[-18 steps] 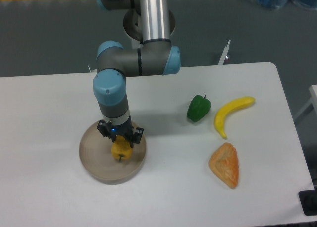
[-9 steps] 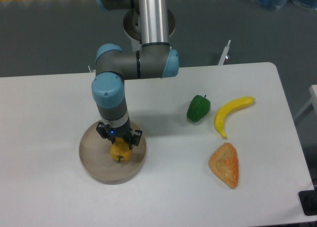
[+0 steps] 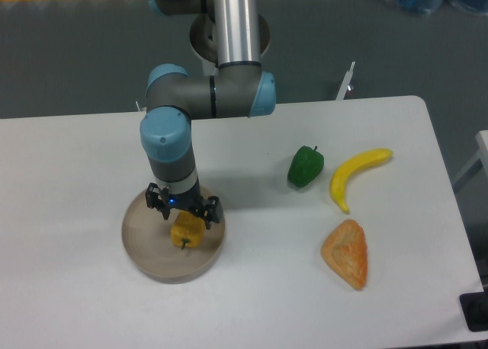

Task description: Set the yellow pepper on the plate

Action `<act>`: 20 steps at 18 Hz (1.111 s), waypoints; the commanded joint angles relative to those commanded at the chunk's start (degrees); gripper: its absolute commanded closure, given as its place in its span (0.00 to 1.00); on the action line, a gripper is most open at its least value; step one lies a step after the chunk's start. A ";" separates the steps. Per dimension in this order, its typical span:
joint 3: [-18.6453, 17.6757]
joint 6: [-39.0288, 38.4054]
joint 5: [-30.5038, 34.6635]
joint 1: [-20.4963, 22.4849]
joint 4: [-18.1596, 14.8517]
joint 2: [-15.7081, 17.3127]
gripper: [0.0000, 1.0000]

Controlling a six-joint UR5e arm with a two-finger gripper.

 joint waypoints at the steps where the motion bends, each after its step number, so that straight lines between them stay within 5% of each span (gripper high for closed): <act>1: 0.52 0.00 0.35 0.17 0.00 0.53 0.00; 4: 2.46 4.82 0.79 1.75 0.00 1.50 0.00; 14: 1.67 28.54 2.37 17.66 -1.32 7.48 0.00; 20: 2.19 31.64 2.29 17.85 -0.97 8.09 0.00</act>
